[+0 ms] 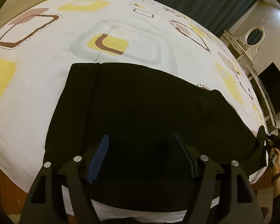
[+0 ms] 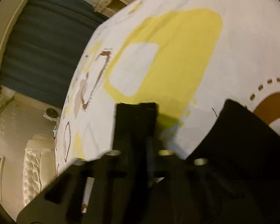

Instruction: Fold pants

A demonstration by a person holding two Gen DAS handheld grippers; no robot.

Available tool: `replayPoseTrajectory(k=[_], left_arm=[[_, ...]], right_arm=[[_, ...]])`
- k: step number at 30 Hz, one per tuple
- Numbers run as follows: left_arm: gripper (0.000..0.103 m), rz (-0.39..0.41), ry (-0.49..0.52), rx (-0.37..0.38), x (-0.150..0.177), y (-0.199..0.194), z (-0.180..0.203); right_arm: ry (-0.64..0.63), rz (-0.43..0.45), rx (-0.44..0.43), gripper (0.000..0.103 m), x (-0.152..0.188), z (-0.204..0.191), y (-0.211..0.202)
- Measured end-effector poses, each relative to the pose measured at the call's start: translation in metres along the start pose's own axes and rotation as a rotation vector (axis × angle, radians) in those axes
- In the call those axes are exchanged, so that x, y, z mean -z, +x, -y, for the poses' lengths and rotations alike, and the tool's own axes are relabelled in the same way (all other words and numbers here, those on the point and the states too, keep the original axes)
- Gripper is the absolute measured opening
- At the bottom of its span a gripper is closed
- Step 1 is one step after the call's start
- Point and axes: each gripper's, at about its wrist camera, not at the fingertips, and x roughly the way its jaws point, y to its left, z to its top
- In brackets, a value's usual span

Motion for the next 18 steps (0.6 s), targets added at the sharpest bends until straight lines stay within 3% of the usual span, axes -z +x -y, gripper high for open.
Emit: replayPoseTrajectory(k=[4,8,13,18], left_arm=[[0.071,0.0,-0.008,0.001,0.001,-0.002,0.0],[0.072,-0.004,-0.008,0.003,0.003,-0.002,0.001],[0.074,-0.007,0.006,-0.003,0.004,-0.003,0.006],[0.075,-0.007,0.013,-0.004,0.004,-0.001,0.008]], right_arm=[[-0.053,0.07,-0.067,0.006,0.0,-0.008,-0.043],[-0.044,0.133,-0.104,0.006,0.006,0.014,-0.098],[-0.017,0.156,-0.039,0.005,0.028,0.064,-0.137],[0.065,0.117,0.038,0.005,0.044,0.12,-0.131]])
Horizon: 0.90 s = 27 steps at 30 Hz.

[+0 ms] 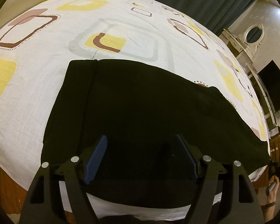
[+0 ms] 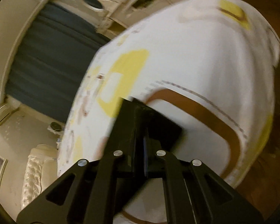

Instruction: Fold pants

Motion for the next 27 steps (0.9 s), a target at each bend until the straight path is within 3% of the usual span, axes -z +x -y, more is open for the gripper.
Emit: replayPoseTrajectory(k=[4,6,8,10,12,14,18,19,21,23,27], left_arm=[[0.075,0.0,0.022,-0.015,0.002,0.002,0.003],[0.075,0.002,0.037,-0.026,0.002,0.002,0.005],[0.075,0.002,0.044,-0.03,0.003,0.002,0.007],[0.075,0.003,0.048,-0.031,0.003,0.002,0.008],[0.075,0.005,0.053,-0.037,0.003,0.003,0.009],[0.075,0.007,0.061,-0.048,0.003,0.004,0.011],[0.075,0.011,0.071,-0.07,0.005,0.006,0.013],[0.075,0.012,0.069,-0.074,0.005,0.006,0.013],[0.075,0.013,0.07,-0.079,0.005,0.007,0.014],[0.076,0.016,0.075,-0.087,0.005,0.008,0.015],[0.077,0.026,0.086,-0.106,0.007,0.009,0.018]], right_arm=[[0.044,-0.033,-0.019,0.005,0.002,0.016,0.008],[0.004,-0.023,0.019,0.009,-0.003,0.007,-0.001],[-0.081,0.009,0.068,0.02,-0.014,-0.008,-0.011],[-0.175,0.021,0.096,0.045,-0.028,-0.027,-0.01],[-0.252,0.0,0.068,0.047,-0.04,-0.047,0.005],[-0.317,-0.089,0.04,0.056,-0.052,-0.063,0.031],[-0.384,-0.242,0.09,0.061,-0.063,-0.075,0.083],[-0.399,-0.256,0.134,0.061,-0.063,-0.075,0.092],[-0.42,-0.282,0.138,0.061,-0.063,-0.076,0.103],[-0.428,-0.327,0.098,0.011,-0.062,-0.079,0.11],[-0.488,-0.204,0.063,0.011,-0.067,-0.098,0.087]])
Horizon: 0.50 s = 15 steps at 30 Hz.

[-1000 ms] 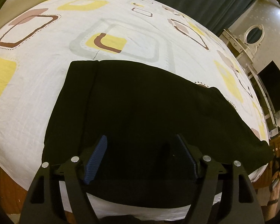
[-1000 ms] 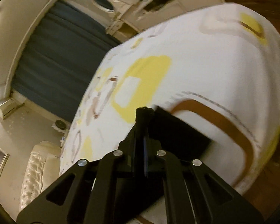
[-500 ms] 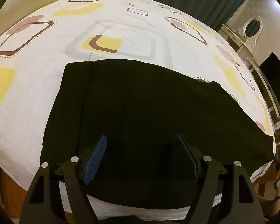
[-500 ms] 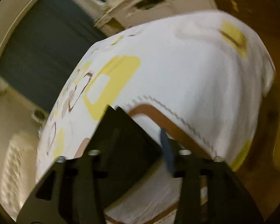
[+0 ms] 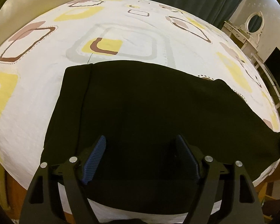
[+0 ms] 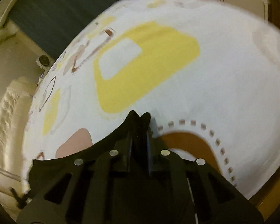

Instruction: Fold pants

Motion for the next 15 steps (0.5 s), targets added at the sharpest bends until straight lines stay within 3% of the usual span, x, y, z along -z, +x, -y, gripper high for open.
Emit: replayPoseTrajectory(k=[2,4,8,13,15], left_arm=[[0.077,0.004,0.008,-0.009,0.001,0.001,0.001],[0.077,0.003,0.009,-0.006,0.001,0.003,0.001],[0.079,0.005,0.011,-0.009,0.001,0.003,0.003],[0.079,0.015,0.02,-0.015,0.0,0.003,0.005],[0.079,0.017,0.021,-0.014,0.0,0.003,0.006]], right_arm=[[0.053,0.056,0.009,0.009,-0.002,0.013,-0.003],[0.124,0.014,0.075,0.005,0.007,0.037,0.017],[0.253,0.023,-0.055,0.009,0.014,0.059,0.022],[0.265,0.016,-0.093,0.043,0.005,0.074,0.001],[0.277,0.003,-0.123,0.044,0.004,0.082,-0.009]])
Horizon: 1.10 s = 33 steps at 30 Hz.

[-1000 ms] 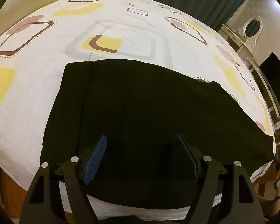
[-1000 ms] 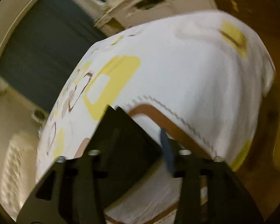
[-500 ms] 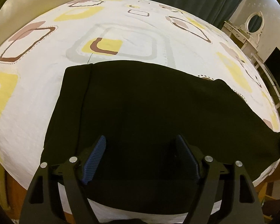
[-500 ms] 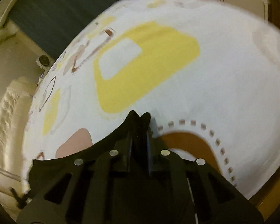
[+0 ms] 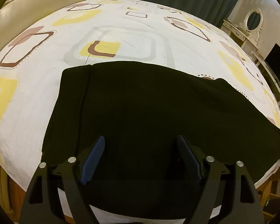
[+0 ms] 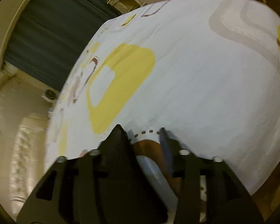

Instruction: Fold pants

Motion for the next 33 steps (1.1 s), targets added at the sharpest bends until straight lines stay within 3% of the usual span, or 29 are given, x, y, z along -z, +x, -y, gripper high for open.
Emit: replayPoseTrajectory(k=[2,5,8,12,14,15,16,18,23,28,33], left_arm=[[0.079,0.002,-0.004,0.004,-0.001,0.0,-0.001],[0.079,0.012,-0.004,0.011,-0.002,-0.003,-0.001],[0.079,0.016,-0.008,0.003,-0.004,-0.004,-0.003],[0.079,0.021,-0.027,-0.009,-0.006,-0.005,-0.007],[0.079,0.031,-0.017,-0.016,-0.007,-0.007,-0.008],[0.079,0.04,-0.008,-0.031,-0.008,-0.009,-0.007],[0.079,0.045,-0.001,-0.04,-0.008,-0.009,-0.007],[0.081,0.048,0.013,-0.053,-0.009,-0.009,-0.008],[0.081,0.009,-0.017,-0.045,-0.007,0.0,-0.017],[0.082,0.004,0.014,-0.05,-0.007,-0.001,-0.012],[0.085,0.001,0.002,-0.051,-0.004,0.001,-0.011]], right_arm=[[0.003,-0.056,-0.057,0.048,-0.002,0.004,-0.003],[-0.033,-0.133,-0.056,0.048,0.002,0.008,0.001],[-0.044,-0.216,-0.113,0.05,0.009,0.001,0.012],[-0.156,-0.277,-0.087,0.064,0.017,-0.029,0.03],[-0.223,-0.318,-0.042,0.049,0.025,-0.044,0.035],[-0.233,-0.361,-0.047,0.016,0.031,-0.049,0.04],[-0.26,-0.375,-0.028,0.018,0.04,-0.051,0.042],[-0.307,-0.353,0.031,0.017,0.044,-0.064,0.042],[-0.266,-0.261,0.085,0.016,0.045,-0.07,0.02],[-0.251,-0.194,0.041,0.016,0.05,-0.09,-0.007],[-0.29,-0.157,-0.023,0.016,0.063,-0.14,-0.03]])
